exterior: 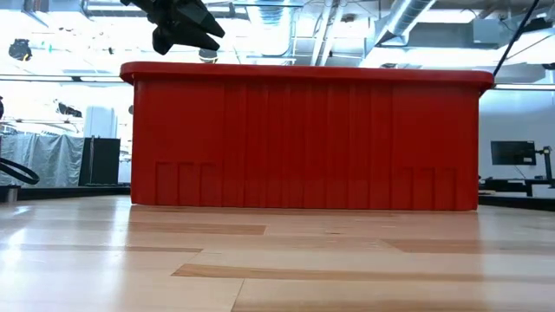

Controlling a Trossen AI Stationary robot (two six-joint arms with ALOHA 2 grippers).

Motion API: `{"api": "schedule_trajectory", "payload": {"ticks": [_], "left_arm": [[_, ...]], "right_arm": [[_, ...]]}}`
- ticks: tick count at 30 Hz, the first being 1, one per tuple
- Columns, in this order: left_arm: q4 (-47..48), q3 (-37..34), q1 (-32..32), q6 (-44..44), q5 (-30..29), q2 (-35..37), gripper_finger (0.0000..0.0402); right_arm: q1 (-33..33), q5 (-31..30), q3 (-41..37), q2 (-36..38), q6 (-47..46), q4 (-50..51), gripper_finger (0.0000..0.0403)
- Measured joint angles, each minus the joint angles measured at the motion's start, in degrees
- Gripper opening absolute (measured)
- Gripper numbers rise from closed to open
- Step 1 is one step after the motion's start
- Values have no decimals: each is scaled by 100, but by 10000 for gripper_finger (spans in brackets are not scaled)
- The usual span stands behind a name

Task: Pick and place slides into bin
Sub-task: Put the black slipper into the red bin

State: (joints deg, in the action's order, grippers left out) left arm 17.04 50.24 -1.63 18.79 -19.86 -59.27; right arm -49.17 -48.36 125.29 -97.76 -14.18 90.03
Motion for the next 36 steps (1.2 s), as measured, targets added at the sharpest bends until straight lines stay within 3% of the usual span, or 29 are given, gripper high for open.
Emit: {"api": "schedule_trajectory", "payload": {"ticks": [4,11,21,28,36], "left_arm": [[1,0,0,-2,0,0,148],[2,0,0,-18,-2,0,148],[31,0,-2,-46,-2,0,148],[28,0,-2,-54,-2,0,148],[28,0,-2,-57,-2,0,148]], "right_arm": [[637,-313,0,376,544,1,0],[2156,-229,-166,861,1397,-2,0],[4506,1334,-1769,1890,2142,-250,0],[5396,2468,-3369,2491,3066,-1617,0],[6336,3229,-4583,2544,3573,-2227,0]]}}
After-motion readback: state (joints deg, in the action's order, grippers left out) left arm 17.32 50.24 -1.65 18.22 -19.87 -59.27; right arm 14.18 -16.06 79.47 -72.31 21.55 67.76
